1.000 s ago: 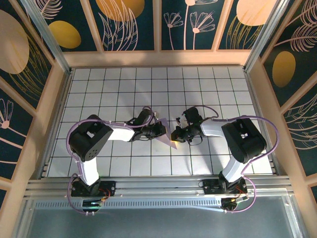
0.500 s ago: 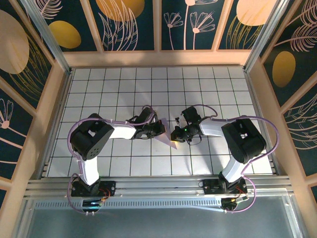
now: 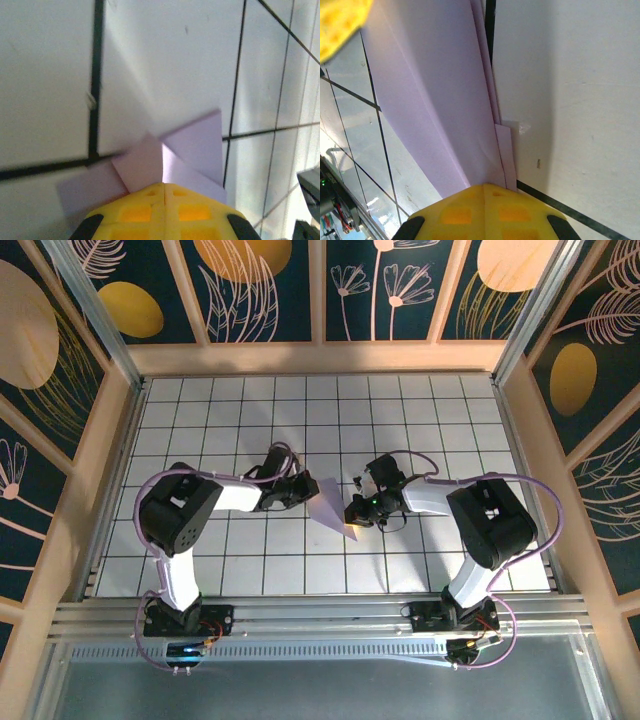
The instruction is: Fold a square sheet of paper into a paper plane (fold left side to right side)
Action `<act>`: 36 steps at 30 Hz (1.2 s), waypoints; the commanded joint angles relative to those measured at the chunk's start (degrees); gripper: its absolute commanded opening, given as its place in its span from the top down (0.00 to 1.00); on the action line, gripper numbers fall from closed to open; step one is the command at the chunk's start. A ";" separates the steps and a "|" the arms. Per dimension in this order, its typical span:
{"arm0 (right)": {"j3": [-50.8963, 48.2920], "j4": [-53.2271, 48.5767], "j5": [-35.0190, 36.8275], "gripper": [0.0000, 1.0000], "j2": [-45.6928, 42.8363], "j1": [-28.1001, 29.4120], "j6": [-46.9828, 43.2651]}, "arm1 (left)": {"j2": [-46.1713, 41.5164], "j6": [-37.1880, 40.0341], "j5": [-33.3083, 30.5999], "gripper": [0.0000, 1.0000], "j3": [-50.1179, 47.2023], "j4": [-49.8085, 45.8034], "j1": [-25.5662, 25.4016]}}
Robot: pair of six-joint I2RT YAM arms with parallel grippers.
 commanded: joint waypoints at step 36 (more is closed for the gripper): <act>-0.88 -8.03 11.37 1.00 4.46 0.55 -0.99 | -1.78 2.78 3.37 1.00 0.58 3.29 -3.45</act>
